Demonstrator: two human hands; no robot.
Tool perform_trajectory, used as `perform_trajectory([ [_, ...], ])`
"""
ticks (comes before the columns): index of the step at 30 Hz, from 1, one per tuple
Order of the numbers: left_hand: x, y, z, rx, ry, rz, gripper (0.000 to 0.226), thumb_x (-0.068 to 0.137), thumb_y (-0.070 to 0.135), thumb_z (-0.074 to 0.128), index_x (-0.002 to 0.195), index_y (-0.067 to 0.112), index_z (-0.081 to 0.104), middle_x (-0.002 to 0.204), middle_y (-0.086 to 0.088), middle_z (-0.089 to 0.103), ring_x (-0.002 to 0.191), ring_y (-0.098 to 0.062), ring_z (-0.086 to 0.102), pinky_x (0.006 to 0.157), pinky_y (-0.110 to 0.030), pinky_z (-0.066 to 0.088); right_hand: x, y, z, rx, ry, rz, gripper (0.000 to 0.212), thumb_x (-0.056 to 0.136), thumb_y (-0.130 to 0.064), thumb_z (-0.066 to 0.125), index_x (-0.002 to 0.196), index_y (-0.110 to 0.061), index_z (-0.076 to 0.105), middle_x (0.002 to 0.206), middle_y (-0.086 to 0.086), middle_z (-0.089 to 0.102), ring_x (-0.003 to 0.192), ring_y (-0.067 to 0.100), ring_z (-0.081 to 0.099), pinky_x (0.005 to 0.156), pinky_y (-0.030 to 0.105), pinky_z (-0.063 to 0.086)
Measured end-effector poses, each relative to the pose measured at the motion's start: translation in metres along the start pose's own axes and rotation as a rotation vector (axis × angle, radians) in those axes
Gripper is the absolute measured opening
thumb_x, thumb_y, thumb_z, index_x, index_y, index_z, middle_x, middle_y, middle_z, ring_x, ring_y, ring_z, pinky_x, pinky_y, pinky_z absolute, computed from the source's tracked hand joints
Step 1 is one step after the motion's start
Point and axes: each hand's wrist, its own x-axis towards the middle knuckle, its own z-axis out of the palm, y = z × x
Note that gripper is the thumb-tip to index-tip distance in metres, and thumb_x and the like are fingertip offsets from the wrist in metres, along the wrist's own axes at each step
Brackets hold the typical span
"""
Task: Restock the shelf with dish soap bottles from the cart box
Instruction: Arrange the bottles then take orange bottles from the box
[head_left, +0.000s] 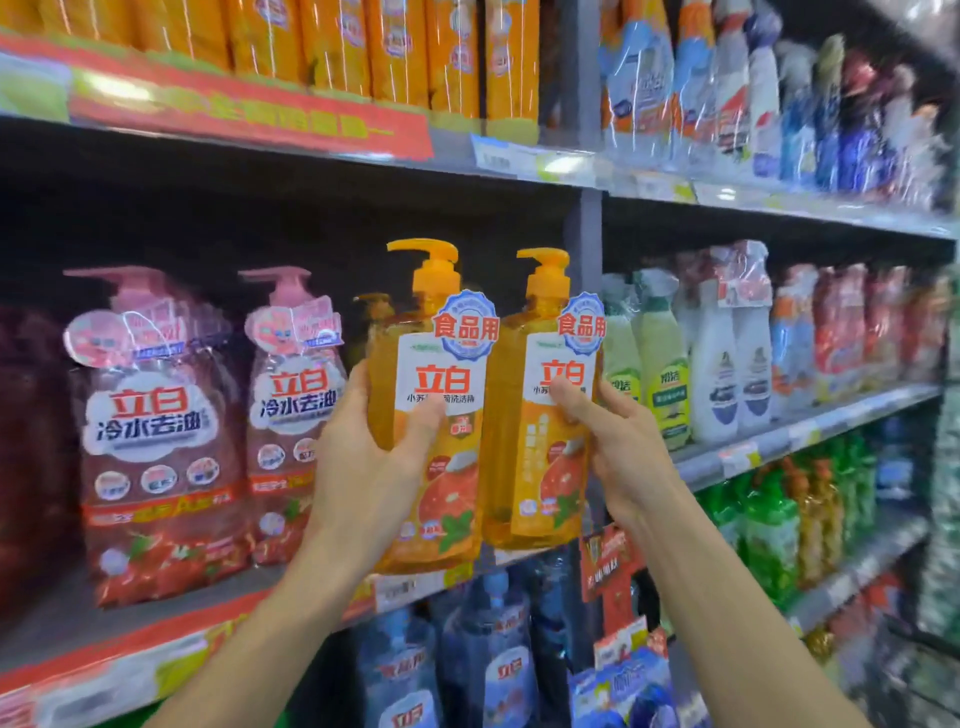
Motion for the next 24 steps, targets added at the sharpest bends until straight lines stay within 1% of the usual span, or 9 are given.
perform_trajectory([
  [3,0.015,-0.016,0.005,0.018,0.000,0.017,0.037,0.091,0.036,0.066,0.127,0.032,0.055,0.114,0.016,0.069,0.105,-0.001,0.065,0.094,-0.038,0.054,0.018,0.009,0.003,-0.024,0.005,-0.025,0.053,0.071,-0.040,0.086,0.116,-0.016,0.073,0.110,0.012,0.075,0.099,0.037,0.069,0.091,0.058,0.051],
  [4,0.018,-0.022,0.007,0.021,0.001,0.019,0.039,0.090,0.039,0.065,0.127,0.034,0.055,0.116,0.017,0.068,0.108,-0.003,0.064,0.096,-0.040,0.053,0.023,0.012,0.003,-0.016,0.007,-0.022,0.054,0.071,-0.040,0.084,0.117,-0.016,0.071,0.110,0.012,0.075,0.098,0.037,0.069,0.093,0.060,0.050],
  [9,0.027,-0.046,0.014,0.001,0.036,-0.024,0.037,0.092,0.039,0.064,0.127,0.036,0.051,0.116,0.017,0.066,0.106,0.001,0.063,0.094,-0.037,0.054,0.040,0.029,0.005,-0.023,-0.005,-0.052,0.055,0.071,-0.032,0.079,0.121,-0.013,0.068,0.109,0.009,0.076,0.095,0.028,0.072,0.086,0.051,0.057],
  [11,0.032,-0.054,0.015,0.017,0.053,-0.044,0.053,0.089,0.051,0.062,0.136,0.033,0.045,0.126,0.015,0.062,0.118,-0.005,0.059,0.099,-0.041,0.051,0.047,0.032,0.006,-0.050,-0.032,-0.072,0.058,0.071,-0.035,0.082,0.123,-0.015,0.067,0.112,0.008,0.075,0.099,0.029,0.073,0.088,0.051,0.056],
  [13,0.037,-0.061,0.019,0.045,0.081,-0.057,0.077,0.080,0.068,0.056,0.145,0.032,0.035,0.140,0.010,0.053,0.132,-0.016,0.049,0.107,-0.050,0.043,0.055,0.032,0.006,-0.060,-0.052,-0.091,0.059,0.071,-0.037,0.080,0.124,-0.015,0.066,0.112,0.007,0.075,0.098,0.027,0.073,0.084,0.047,0.058],
  [15,0.037,-0.068,0.026,0.051,0.104,-0.062,0.083,0.078,0.072,0.052,0.148,0.033,0.030,0.146,0.007,0.048,0.136,-0.017,0.044,0.110,-0.050,0.040,0.062,0.034,0.002,-0.052,-0.067,-0.097,0.059,0.071,-0.037,0.079,0.124,-0.013,0.066,0.110,0.007,0.076,0.094,0.024,0.074,0.078,0.041,0.058],
  [20,0.035,-0.071,0.040,0.085,0.152,-0.035,0.076,0.087,0.060,0.053,0.151,0.031,0.024,0.144,0.008,0.049,0.132,-0.012,0.049,0.108,-0.046,0.043,0.072,0.042,-0.004,-0.048,-0.073,-0.074,0.062,0.069,-0.043,0.081,0.121,-0.012,0.067,0.110,0.008,0.076,0.097,0.026,0.073,0.090,0.054,0.055],
  [22,0.038,-0.072,0.045,0.092,0.164,-0.033,0.074,0.091,0.051,0.055,0.152,0.026,0.022,0.141,0.009,0.051,0.128,-0.009,0.051,0.107,-0.044,0.045,0.076,0.042,-0.005,-0.033,-0.078,-0.065,0.057,0.072,-0.038,0.079,0.121,-0.011,0.066,0.109,0.007,0.076,0.098,0.026,0.073,0.089,0.054,0.056],
  [24,0.040,-0.073,0.049,0.111,0.176,-0.054,0.074,0.091,0.050,0.056,0.153,0.027,0.022,0.141,0.009,0.050,0.127,-0.008,0.051,0.106,-0.044,0.045,0.079,0.042,-0.006,-0.015,-0.078,-0.047,0.056,0.072,-0.035,0.078,0.121,-0.010,0.065,0.105,0.005,0.077,0.095,0.023,0.074,0.080,0.045,0.060],
])
